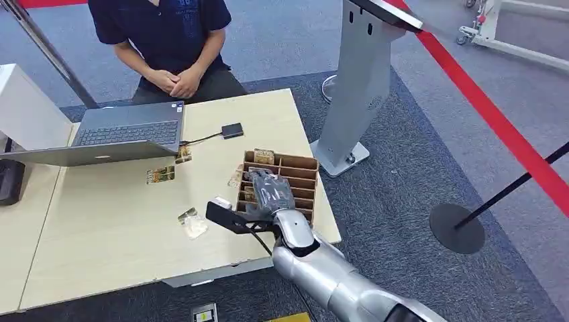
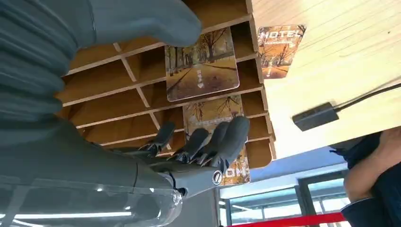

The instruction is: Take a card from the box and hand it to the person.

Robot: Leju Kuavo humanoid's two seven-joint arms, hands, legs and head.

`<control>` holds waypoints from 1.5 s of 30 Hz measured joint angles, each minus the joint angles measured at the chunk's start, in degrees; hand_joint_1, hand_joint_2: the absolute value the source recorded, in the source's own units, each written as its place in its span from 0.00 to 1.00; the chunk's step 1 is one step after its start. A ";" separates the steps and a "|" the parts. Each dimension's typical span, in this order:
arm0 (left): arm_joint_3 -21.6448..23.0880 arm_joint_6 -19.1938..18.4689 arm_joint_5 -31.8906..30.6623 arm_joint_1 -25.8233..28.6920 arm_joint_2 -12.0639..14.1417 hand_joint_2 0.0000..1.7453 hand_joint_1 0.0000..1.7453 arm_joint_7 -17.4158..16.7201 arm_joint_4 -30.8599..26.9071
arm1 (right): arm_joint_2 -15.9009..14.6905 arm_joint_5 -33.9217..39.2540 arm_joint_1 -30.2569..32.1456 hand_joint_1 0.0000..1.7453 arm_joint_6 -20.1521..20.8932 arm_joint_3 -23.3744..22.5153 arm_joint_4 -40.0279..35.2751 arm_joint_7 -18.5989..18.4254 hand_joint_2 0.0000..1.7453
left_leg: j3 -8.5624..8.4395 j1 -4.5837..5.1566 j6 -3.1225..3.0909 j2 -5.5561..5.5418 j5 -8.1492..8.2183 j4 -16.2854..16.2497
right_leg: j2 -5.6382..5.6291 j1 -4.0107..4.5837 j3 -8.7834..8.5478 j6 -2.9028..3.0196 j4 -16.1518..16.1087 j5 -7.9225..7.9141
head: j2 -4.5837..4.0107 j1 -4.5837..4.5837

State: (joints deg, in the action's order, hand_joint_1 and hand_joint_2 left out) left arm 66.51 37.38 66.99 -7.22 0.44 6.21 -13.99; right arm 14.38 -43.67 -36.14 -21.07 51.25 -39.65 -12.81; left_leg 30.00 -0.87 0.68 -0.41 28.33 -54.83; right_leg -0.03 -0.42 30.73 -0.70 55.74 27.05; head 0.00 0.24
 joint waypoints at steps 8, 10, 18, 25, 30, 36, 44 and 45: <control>-0.02 -0.33 0.02 0.02 0.00 0.00 0.00 0.70 0.02 | -0.35 -3.28 0.07 0.37 -0.04 0.31 0.04 -1.77 1.00 | 0.01 0.00 0.00 0.00 0.00 0.00 | 0.00 0.00 0.00 0.00 0.00 0.00 | 0.00 0.00; -0.04 -0.35 0.02 0.01 0.00 0.00 0.00 0.70 0.02 | -0.44 -5.40 0.07 0.36 -0.20 0.55 0.04 -2.84 1.00 | 0.00 0.00 0.00 0.01 0.00 0.00 | 0.00 0.00 0.00 0.00 0.00 0.00 | 0.00 0.00; -0.04 -0.70 -0.02 0.02 0.00 0.00 0.00 0.72 0.02 | -0.46 -9.16 0.12 0.35 0.13 1.20 0.04 -4.50 1.00 | 0.00 0.00 0.00 0.00 0.00 0.00 | 0.00 0.00 0.00 0.00 0.00 0.00 | 0.00 0.00; -0.04 -0.68 -0.04 0.02 0.00 0.00 0.00 0.72 0.07 | -0.52 -10.71 0.19 0.38 0.87 1.62 0.04 -4.87 1.00 | 0.01 0.00 0.00 0.00 0.00 0.00 | 0.00 0.00 0.01 0.00 -0.01 0.00 | 0.00 0.00; -0.07 -0.68 0.05 0.02 0.00 0.00 0.00 0.72 0.13 | -0.50 -10.65 0.30 0.38 1.75 1.84 0.15 -4.46 1.00 | 0.01 0.00 0.00 0.00 0.00 0.00 | 0.00 0.00 0.00 0.00 0.00 0.00 | 0.00 0.00; -0.07 -0.44 0.09 0.02 0.00 0.00 0.00 0.50 0.15 | -0.28 -10.65 0.34 0.39 2.10 2.12 0.31 -3.76 1.00 | 0.01 0.00 0.00 -0.01 0.00 0.00 | 0.00 0.00 0.00 0.00 0.00 0.00 | 0.00 0.00; -0.11 0.30 0.53 0.02 0.00 0.00 0.00 -0.44 0.15 | 0.35 -10.60 0.39 0.41 3.02 2.43 0.44 -2.67 1.00 | 0.01 0.00 0.00 0.00 0.00 0.00 | 0.00 0.00 0.00 0.00 0.00 0.00 | 0.00 0.00; -0.13 0.35 0.66 0.03 0.00 0.00 0.00 -0.48 0.15 | 0.48 -10.58 0.44 0.44 3.08 2.45 0.46 -2.64 1.00 | 0.01 0.00 0.00 0.00 0.00 0.00 | 0.00 0.00 0.00 0.00 0.00 0.00 | 0.00 0.00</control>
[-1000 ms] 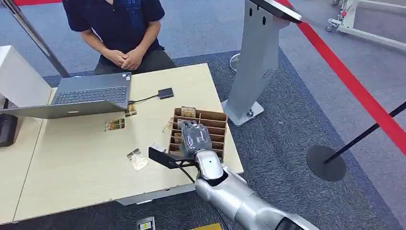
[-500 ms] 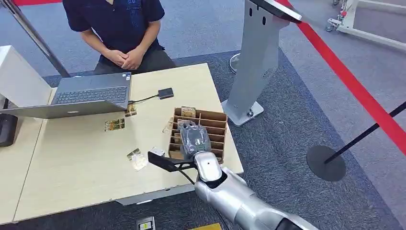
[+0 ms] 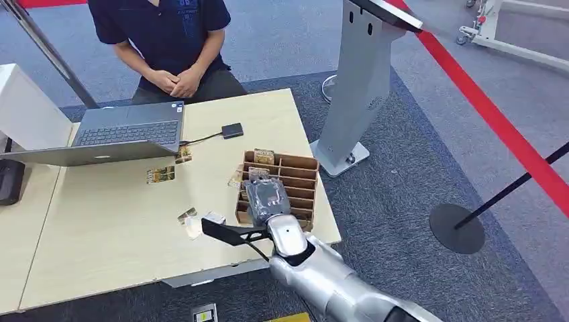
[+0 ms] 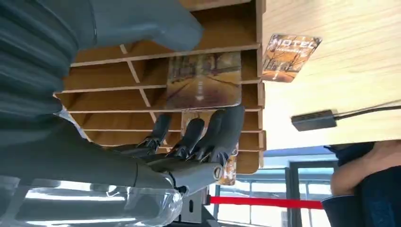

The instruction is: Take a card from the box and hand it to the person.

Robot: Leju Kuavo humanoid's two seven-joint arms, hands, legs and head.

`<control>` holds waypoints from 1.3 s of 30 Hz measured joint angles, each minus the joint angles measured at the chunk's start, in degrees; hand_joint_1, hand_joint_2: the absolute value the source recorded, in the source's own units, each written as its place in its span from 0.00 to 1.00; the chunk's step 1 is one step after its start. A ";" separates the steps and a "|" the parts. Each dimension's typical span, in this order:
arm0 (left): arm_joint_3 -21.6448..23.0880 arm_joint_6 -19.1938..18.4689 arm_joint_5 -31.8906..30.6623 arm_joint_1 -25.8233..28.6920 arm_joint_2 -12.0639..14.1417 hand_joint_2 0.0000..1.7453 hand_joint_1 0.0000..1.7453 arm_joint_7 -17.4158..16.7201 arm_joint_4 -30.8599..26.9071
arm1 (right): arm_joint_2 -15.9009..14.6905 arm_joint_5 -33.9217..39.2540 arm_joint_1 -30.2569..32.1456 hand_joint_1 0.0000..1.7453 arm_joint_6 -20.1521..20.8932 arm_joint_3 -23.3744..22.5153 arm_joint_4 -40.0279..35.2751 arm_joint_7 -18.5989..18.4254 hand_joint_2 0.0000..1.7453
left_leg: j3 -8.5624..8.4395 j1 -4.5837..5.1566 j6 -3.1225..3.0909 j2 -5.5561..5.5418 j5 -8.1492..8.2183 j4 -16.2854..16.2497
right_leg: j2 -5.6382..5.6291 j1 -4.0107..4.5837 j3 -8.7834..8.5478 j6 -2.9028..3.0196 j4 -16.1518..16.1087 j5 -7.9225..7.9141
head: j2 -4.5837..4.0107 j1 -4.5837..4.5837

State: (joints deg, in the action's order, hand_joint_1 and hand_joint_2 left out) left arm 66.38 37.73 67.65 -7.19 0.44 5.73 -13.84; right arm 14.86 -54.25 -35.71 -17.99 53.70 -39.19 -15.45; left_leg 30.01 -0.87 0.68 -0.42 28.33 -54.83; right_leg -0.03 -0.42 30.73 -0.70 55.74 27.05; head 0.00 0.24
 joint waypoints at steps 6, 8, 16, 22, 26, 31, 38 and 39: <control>-0.33 0.17 0.18 -0.01 0.00 0.00 0.00 0.00 0.00 | 0.37 0.00 0.01 0.43 0.20 0.20 0.07 0.09 1.00 | 0.00 0.00 0.00 0.00 0.00 0.00 | 0.00 0.00 0.00 0.00 0.00 0.00 | 0.00 0.00; -0.57 0.20 0.18 -0.01 0.00 0.00 0.00 0.00 0.00 | 0.46 0.02 0.01 0.44 0.22 0.26 0.07 0.09 1.00 | 0.00 0.00 0.00 0.00 0.00 0.00 | 0.00 0.00 0.00 0.00 0.00 0.00 | 0.00 0.00; -0.94 0.33 0.18 0.00 0.00 0.00 0.00 0.00 0.00 | 0.59 0.02 0.01 0.40 0.37 0.59 0.07 0.07 1.00 | 0.00 0.00 0.00 0.00 0.00 0.00 | 0.00 0.00 0.00 0.00 0.00 0.00 | 0.00 0.00; -0.96 0.33 0.18 0.00 0.00 0.00 0.00 -0.02 0.00 | 0.59 -0.02 0.02 0.41 0.46 0.83 0.07 -0.15 1.00 | -0.01 0.00 0.00 0.00 0.00 0.00 | 0.00 0.00 0.00 0.00 0.00 0.00 | 0.00 0.00; -0.96 0.33 0.11 0.00 0.00 0.00 0.00 -0.02 0.00 | 0.59 -0.02 0.02 0.39 0.46 0.87 0.07 -0.24 1.00 | -0.01 0.00 0.00 0.00 0.00 0.00 | 0.00 0.00 0.00 0.00 0.00 0.00 | 0.00 0.00; -0.96 0.35 0.09 0.00 0.00 0.00 0.00 -0.04 0.00 | 0.59 -0.09 0.01 0.39 0.44 0.87 0.09 -0.48 1.00 | -0.01 0.00 0.00 0.00 0.00 0.00 | 0.00 0.00 0.00 0.00 0.00 0.00 | 0.00 0.00; -0.96 0.50 0.07 0.00 0.00 0.00 0.00 -0.04 0.00 | 0.55 -1.20 -0.03 0.37 0.31 0.90 0.13 -2.34 1.00 | -0.01 0.00 0.00 0.00 0.00 0.00 | 0.00 0.00 0.00 0.00 0.00 0.00 | 0.00 0.00; -0.96 0.50 0.07 0.00 0.00 0.00 0.00 -0.04 0.00 | 0.53 -1.33 -0.03 0.37 0.31 0.90 0.15 -2.45 1.00 | -0.01 0.00 0.00 0.00 0.00 0.00 | 0.00 0.00 0.00 0.00 0.00 0.00 | 0.00 0.00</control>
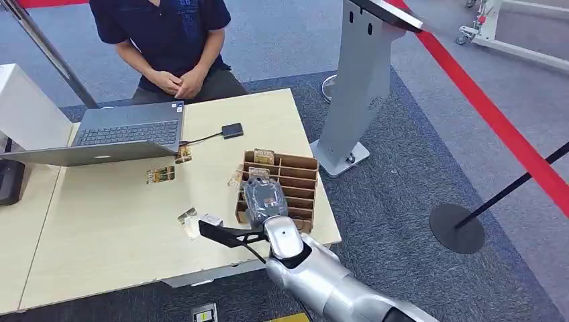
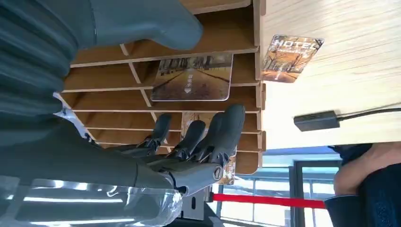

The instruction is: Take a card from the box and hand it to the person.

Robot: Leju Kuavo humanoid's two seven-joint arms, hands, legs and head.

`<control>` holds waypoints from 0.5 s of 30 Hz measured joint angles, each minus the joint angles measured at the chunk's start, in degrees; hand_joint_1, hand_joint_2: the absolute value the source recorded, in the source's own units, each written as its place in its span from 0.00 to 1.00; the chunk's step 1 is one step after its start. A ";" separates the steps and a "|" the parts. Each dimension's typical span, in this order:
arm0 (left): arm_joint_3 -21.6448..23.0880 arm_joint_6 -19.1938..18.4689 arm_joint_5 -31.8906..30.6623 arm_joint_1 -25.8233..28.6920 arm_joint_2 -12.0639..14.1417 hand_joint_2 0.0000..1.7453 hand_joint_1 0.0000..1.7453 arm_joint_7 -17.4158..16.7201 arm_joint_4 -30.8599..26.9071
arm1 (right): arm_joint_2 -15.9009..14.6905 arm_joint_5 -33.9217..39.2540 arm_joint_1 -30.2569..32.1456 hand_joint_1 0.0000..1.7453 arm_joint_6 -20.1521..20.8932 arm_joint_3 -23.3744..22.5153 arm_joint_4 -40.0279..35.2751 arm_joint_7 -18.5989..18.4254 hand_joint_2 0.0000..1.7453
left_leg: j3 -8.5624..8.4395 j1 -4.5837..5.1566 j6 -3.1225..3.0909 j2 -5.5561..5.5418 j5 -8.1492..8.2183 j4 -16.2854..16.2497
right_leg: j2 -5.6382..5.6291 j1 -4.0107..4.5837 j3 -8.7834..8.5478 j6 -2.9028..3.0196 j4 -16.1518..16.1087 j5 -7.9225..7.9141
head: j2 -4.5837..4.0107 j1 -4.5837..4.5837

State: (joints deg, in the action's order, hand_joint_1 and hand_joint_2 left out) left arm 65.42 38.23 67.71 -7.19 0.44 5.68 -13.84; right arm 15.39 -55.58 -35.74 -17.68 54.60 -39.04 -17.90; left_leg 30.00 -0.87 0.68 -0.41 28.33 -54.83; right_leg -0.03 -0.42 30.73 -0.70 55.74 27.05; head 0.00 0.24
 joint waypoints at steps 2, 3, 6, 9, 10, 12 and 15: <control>0.00 0.02 0.02 0.00 0.00 0.00 0.00 0.00 0.00 | 0.00 -0.24 -0.01 0.39 0.00 0.00 0.06 -0.20 1.00 | 0.00 0.00 0.00 0.00 0.00 0.00 | 0.00 0.00 0.00 0.00 0.00 0.00 | 0.00 0.00; 0.00 0.02 0.02 0.00 0.00 0.00 0.00 -0.02 0.00 | 0.00 -0.31 -0.03 0.39 0.02 0.00 0.18 -0.35 1.00 | 0.00 0.00 0.00 0.00 0.00 0.00 | 0.00 0.00 0.00 0.00 0.00 0.00 | 0.00 0.00; 0.00 0.04 0.04 0.02 0.00 0.00 0.00 -0.04 0.00 | 0.00 -0.48 -0.06 0.42 0.22 0.00 0.46 -0.55 1.00 | 0.00 0.00 0.00 0.00 0.00 0.00 | 0.00 0.00 0.00 0.00 0.00 0.00 | 0.00 0.00; 0.00 0.22 0.06 0.02 -0.02 0.00 0.00 -0.04 0.00 | 0.02 -0.66 -0.08 0.47 0.42 0.00 0.77 -0.57 1.00 | 0.00 0.00 0.00 0.00 0.00 0.00 | 0.00 0.00 0.00 0.00 0.00 0.00 | 0.00 0.00; 0.00 0.24 0.07 0.02 0.00 0.00 0.00 -0.04 0.00 | 0.04 -0.68 -0.07 0.51 0.44 0.00 0.83 -0.57 1.00 | 0.00 0.00 0.00 0.00 0.00 0.00 | 0.00 0.00 0.00 0.00 0.00 0.00 | 0.00 0.00; 0.00 0.35 0.07 0.01 0.00 0.00 0.00 -0.04 0.00 | 0.06 -0.81 -0.10 0.63 0.46 0.02 0.98 -0.57 1.00 | 0.00 0.00 0.00 0.00 0.00 0.00 | 0.00 0.00 0.00 0.00 0.00 0.00 | 0.00 0.00; 0.00 0.35 0.07 0.03 -0.02 0.00 0.00 -0.07 0.00 | 0.09 -0.85 -0.34 0.73 0.50 0.04 1.29 -0.57 1.00 | 0.00 0.00 0.00 0.00 0.00 0.00 | 0.00 0.00 -0.01 0.00 0.00 0.00 | 0.00 0.00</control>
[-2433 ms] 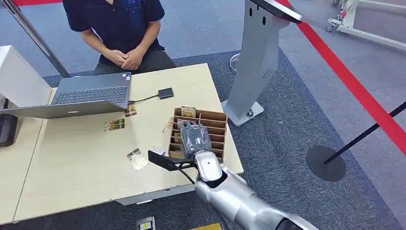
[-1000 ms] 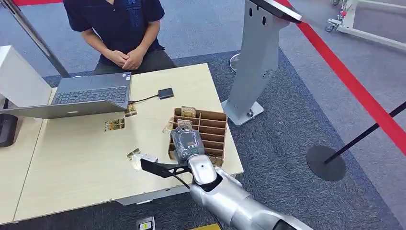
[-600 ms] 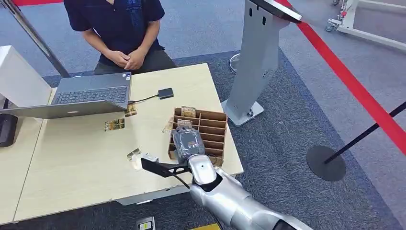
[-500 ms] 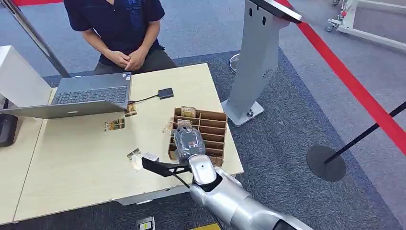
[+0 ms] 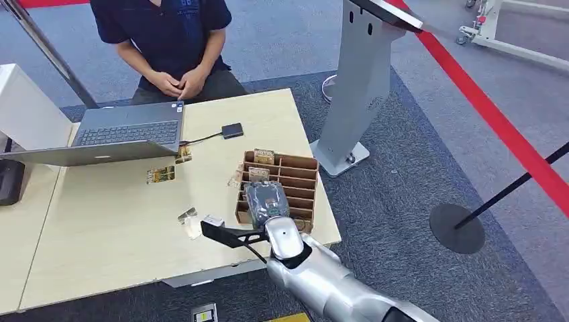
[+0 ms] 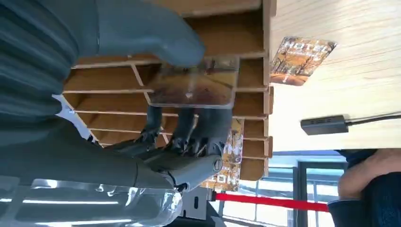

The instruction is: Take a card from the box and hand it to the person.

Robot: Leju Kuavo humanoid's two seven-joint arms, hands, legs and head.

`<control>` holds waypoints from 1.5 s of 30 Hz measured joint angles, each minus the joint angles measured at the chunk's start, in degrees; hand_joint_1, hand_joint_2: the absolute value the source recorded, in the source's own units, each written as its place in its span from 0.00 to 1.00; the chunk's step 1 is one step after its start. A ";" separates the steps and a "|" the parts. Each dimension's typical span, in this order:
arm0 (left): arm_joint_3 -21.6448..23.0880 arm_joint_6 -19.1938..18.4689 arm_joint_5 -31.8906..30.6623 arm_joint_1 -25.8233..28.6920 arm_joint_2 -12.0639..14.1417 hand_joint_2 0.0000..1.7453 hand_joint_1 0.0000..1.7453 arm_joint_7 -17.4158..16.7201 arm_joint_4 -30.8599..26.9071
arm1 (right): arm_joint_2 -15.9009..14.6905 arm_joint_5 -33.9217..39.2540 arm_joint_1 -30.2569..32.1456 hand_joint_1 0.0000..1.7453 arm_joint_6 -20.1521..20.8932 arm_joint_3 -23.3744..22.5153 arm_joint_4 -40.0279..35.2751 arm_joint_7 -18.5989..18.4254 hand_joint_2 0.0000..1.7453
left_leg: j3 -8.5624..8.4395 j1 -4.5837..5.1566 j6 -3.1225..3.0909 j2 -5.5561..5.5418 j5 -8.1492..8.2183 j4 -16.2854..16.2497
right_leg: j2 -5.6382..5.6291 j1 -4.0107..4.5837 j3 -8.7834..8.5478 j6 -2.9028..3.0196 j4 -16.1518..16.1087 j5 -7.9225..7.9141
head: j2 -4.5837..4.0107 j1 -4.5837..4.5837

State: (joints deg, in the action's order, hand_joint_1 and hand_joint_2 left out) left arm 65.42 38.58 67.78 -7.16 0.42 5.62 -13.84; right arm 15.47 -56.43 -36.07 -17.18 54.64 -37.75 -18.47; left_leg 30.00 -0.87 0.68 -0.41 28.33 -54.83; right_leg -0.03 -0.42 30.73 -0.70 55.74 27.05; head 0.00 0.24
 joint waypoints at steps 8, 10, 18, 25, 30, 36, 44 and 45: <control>0.00 0.00 0.04 0.00 0.00 0.00 0.00 0.02 0.00 | 0.33 0.04 -0.10 0.75 0.39 0.13 0.07 0.07 1.00 | -0.01 0.00 0.00 0.00 0.00 0.00 | 0.00 0.00 -0.01 0.00 0.00 0.00 | 0.00 0.00; -0.02 0.00 0.04 0.00 0.00 0.00 0.00 0.11 0.00 | 0.33 0.07 -0.10 0.75 0.37 0.13 0.07 0.18 1.00 | -0.01 0.00 0.00 0.00 0.00 0.00 | 0.00 0.00 -0.01 0.00 0.00 0.00 | 0.00 0.00; -0.02 -0.17 0.04 0.00 0.00 0.00 0.00 0.33 0.00 | 0.37 0.24 -0.10 0.77 -0.13 0.15 0.28 0.70 1.00 | -0.01 0.00 0.00 0.00 0.00 0.00 | 0.00 0.00 -0.01 0.00 0.00 0.00 | 0.00 0.00; -0.02 -0.33 0.15 0.01 0.00 0.00 0.00 0.35 0.00 | 0.20 0.24 -0.07 0.79 -0.42 0.04 -1.23 0.72 1.00 | -0.01 0.00 0.00 0.00 0.00 0.00 | 0.00 0.00 0.00 0.00 0.00 0.00 | 0.00 0.00; -0.04 -0.35 0.28 0.06 0.02 0.00 0.00 0.35 0.00 | -0.94 1.14 0.08 0.79 1.12 -0.42 -6.67 -0.02 1.00 | -0.02 0.00 0.00 0.00 0.00 0.00 | 0.00 0.00 0.00 0.00 0.00 0.00 | 0.00 0.00; -0.31 -0.37 0.46 0.14 0.02 0.00 0.00 0.35 0.00 | -3.83 3.35 0.92 0.79 2.58 -2.19 -17.63 -1.12 1.00 | -0.02 0.00 0.00 0.00 0.00 -0.01 | 0.00 0.00 0.00 0.00 -0.01 0.00 | 0.00 0.02; -0.44 -0.61 0.26 0.19 0.02 0.00 0.00 0.35 0.02 | -7.00 10.35 1.09 0.91 3.63 -4.81 -28.42 0.92 1.00 | -0.04 0.00 0.00 0.01 0.00 -0.01 | 0.00 0.00 -0.01 0.00 0.00 0.00 | 0.00 0.00; -0.44 -0.92 0.09 0.17 0.02 0.00 0.00 0.35 0.02 | -7.10 12.56 1.01 0.90 3.63 -5.22 -28.78 2.31 1.00 | -0.04 0.00 0.00 0.01 0.00 -0.01 | 0.00 0.00 -0.02 0.00 0.00 -0.01 | 0.00 -0.02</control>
State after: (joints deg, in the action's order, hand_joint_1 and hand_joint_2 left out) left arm 64.98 37.66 67.87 -6.99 0.44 5.97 -13.81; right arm 8.37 -43.87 -35.06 -13.55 49.42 -66.53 -16.16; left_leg 29.96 -0.87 0.69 -0.40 28.32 -54.84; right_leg -0.04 -0.43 30.71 -0.70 55.75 27.04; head 0.00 0.22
